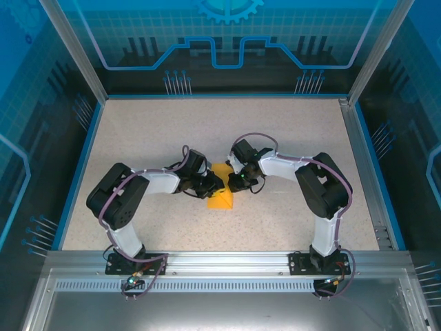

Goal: Fold a paper plane with a square sheet of paper (pick it up from the middle)
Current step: Fold the triangle a second time at the center of the table.

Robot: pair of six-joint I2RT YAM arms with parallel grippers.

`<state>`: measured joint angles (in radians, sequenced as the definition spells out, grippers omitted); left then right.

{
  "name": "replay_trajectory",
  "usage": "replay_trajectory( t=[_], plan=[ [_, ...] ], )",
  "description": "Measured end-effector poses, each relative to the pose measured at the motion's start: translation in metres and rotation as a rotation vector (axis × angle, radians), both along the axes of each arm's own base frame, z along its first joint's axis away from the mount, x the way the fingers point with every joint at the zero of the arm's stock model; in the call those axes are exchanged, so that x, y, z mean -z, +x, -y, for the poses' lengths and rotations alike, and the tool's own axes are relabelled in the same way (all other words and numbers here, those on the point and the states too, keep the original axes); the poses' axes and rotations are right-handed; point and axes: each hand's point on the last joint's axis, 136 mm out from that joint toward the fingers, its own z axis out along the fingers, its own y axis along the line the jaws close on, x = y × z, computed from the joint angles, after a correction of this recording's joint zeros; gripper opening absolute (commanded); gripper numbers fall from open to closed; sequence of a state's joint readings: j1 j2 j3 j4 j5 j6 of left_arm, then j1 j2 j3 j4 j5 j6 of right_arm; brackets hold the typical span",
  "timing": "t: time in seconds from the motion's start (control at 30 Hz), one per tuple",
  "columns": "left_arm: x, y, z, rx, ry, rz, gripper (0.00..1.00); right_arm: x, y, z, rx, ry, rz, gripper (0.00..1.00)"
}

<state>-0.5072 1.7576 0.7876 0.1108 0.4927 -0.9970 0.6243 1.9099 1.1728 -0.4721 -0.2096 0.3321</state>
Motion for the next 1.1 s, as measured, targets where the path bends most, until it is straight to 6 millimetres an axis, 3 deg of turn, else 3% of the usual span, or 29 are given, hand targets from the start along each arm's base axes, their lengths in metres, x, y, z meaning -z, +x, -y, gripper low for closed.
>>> replay_trajectory(
  t=[0.3, 0.63, 0.8, 0.9, 1.1],
  plan=[
    [0.012, -0.005, -0.006, -0.011, 0.034, -0.016, 0.15, 0.0, 0.0, 0.0, 0.001, 0.004, -0.003, 0.15],
    [0.012, -0.005, -0.005, -0.011, 0.034, -0.011, 0.16, -0.001, 0.0, -0.001, 0.003, 0.007, -0.006, 0.16],
    [0.012, -0.004, -0.005, -0.011, 0.031, -0.006, 0.16, -0.005, 0.0, -0.002, 0.012, 0.023, -0.009, 0.27],
    [0.012, -0.004, -0.004, -0.011, 0.028, -0.002, 0.16, -0.017, -0.002, -0.006, 0.017, 0.072, -0.008, 0.35],
    [0.011, -0.003, -0.003, -0.017, 0.023, -0.004, 0.16, -0.029, -0.011, -0.013, 0.025, 0.157, -0.032, 0.38]
  ],
)
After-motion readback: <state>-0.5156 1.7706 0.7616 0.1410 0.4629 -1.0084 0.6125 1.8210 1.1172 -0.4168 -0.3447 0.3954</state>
